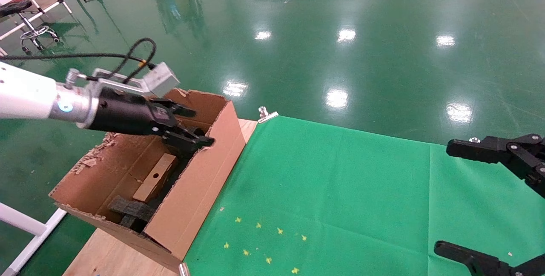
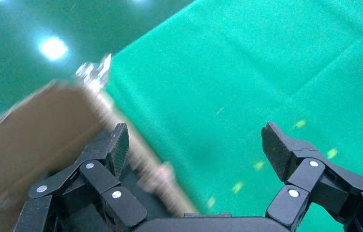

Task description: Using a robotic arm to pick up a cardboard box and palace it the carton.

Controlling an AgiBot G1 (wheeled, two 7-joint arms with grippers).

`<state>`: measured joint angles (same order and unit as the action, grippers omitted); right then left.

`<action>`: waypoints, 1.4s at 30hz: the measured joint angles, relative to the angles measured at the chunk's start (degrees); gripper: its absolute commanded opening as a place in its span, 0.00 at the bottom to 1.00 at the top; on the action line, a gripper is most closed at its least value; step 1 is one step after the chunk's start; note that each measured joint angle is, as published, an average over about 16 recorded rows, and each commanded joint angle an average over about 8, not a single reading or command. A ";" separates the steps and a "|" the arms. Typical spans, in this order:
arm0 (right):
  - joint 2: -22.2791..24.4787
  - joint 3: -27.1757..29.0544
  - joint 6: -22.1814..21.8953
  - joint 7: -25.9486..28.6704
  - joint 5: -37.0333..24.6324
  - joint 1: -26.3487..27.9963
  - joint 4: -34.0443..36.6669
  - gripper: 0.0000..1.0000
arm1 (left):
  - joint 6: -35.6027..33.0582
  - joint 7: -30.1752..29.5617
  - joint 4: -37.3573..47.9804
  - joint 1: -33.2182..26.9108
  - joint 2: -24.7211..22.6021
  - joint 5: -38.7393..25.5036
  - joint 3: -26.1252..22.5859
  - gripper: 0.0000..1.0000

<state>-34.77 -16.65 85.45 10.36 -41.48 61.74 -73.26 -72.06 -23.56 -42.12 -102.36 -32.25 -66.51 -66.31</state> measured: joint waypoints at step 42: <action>0.05 -0.13 -0.05 -0.07 0.09 0.03 0.01 1.00 | -11.55 10.85 -26.65 34.57 -2.34 20.88 42.60 1.00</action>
<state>-34.72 -16.78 85.40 10.29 -41.39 61.77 -73.25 -83.61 -12.71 -68.77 -67.80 -34.60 -45.63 -23.70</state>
